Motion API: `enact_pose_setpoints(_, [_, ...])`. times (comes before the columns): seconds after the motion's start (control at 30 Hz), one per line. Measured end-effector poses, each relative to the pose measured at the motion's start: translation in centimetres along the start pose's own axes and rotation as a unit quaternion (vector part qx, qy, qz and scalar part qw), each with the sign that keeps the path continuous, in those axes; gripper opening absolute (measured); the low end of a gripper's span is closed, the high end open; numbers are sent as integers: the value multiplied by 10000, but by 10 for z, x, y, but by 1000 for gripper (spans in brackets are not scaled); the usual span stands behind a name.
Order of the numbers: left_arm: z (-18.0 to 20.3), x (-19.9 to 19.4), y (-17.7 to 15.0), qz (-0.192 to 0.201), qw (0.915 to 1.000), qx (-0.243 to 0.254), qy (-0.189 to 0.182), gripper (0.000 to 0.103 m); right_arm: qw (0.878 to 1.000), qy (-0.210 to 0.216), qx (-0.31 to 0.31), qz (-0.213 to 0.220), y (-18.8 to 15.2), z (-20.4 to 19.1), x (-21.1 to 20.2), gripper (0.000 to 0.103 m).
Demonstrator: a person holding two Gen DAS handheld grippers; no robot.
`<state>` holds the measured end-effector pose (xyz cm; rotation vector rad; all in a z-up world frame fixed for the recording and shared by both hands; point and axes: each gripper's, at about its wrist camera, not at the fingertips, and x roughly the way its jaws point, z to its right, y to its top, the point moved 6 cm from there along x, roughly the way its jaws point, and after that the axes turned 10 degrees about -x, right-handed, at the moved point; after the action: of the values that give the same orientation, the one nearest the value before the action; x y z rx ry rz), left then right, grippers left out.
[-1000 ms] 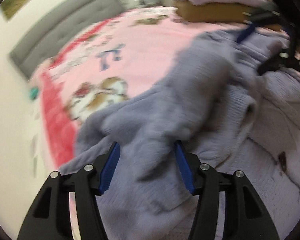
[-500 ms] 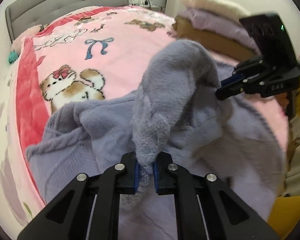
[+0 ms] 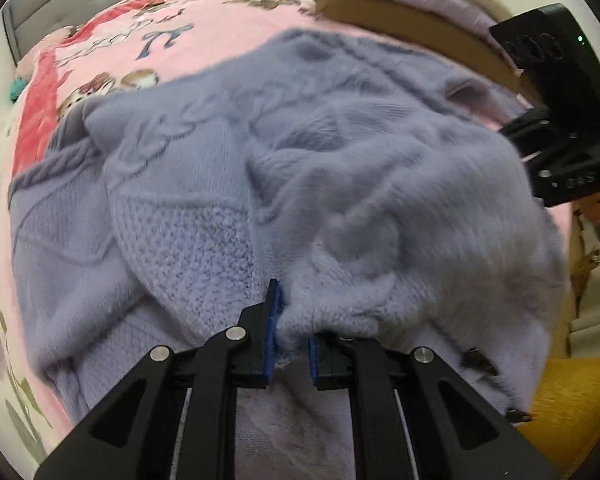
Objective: Fold large clothes
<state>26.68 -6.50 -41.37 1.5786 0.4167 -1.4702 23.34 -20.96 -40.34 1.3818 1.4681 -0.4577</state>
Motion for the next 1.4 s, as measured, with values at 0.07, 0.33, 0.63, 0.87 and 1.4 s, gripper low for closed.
enact_pose_setpoints(0.07, [-4,6,-6,-3,9999,1,126,11,9999,-100,23,-49,-7,0,6,13])
enact_pose_setpoints(0.33, [-6,15,-8,-76,9995,-86,283,33,9992,-219,263,-205,-26,1,15,15])
enact_pose_setpoints(0.63, [6,-38,-36,-167,9990,-186,379,56,9993,-325,-101,151,-13,-2,-42,44])
enact_pose_setpoints(0.87, [-45,-75,25,685,9940,-791,318,62,9913,-985,165,858,60,75,-82,53])
enact_pose_setpoints(1.4, [-127,35,134,329,9818,-1865,-141,44,9952,-843,22,489,159,146,-5,17])
